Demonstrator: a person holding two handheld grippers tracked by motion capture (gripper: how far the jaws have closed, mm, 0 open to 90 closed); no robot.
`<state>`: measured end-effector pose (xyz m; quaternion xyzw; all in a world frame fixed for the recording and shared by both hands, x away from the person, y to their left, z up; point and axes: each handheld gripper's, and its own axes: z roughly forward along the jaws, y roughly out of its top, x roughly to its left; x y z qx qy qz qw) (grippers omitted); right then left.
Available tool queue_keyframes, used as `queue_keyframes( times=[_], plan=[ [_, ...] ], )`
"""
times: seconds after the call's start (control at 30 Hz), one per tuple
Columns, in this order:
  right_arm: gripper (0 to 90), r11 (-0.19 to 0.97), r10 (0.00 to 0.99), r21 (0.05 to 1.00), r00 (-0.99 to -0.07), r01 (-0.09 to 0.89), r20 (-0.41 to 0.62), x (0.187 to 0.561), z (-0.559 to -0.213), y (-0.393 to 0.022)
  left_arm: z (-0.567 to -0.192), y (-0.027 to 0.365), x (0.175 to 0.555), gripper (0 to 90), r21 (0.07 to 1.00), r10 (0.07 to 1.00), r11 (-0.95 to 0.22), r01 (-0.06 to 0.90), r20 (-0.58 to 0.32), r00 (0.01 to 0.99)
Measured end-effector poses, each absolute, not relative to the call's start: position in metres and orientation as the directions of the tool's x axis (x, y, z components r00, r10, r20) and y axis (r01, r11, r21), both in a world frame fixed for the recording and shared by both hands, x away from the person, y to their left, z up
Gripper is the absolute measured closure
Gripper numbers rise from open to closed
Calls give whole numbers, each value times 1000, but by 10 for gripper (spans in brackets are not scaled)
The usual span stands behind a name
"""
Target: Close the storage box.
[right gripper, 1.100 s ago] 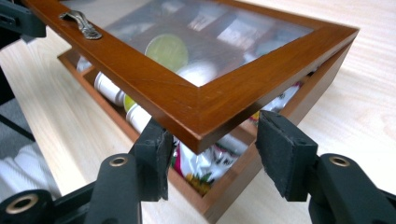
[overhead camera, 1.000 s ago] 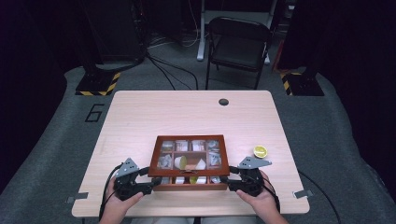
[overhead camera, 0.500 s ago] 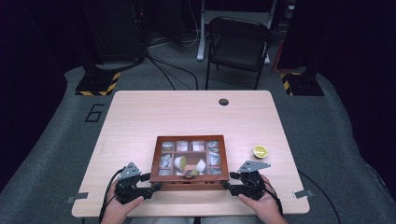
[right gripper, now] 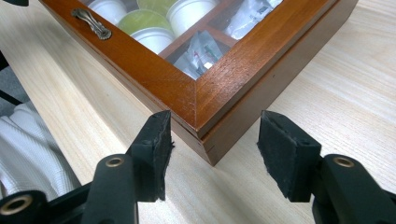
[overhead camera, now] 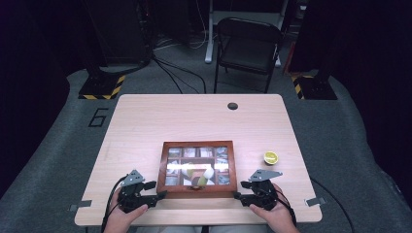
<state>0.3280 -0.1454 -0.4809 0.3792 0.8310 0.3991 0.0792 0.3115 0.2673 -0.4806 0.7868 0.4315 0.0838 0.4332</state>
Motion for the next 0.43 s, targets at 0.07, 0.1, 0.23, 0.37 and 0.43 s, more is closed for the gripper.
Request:
queue_keyframes(
  times=[0.07, 0.1, 0.23, 0.37, 0.43],
  plan=[
    [435, 382, 694, 728, -697, 569, 181, 327, -480, -147, -479, 270, 312, 370, 753, 751, -258, 605, -238, 616],
    [431, 377, 692, 734, -698, 565, 182, 326, -479, -149, -479, 270, 312, 367, 752, 750, -261, 605, -237, 618],
    [421, 352, 703, 742, -684, 571, 193, 322, -476, -155, -478, 273, 310, 347, 759, 758, -253, 600, -229, 610],
    [412, 356, 716, 736, -675, 575, 181, 321, -478, -159, -477, 276, 306, 342, 766, 760, -252, 591, -221, 611],
    [410, 362, 707, 737, -683, 570, 182, 322, -479, -158, -477, 277, 304, 342, 764, 762, -250, 595, -223, 608]
  ],
)
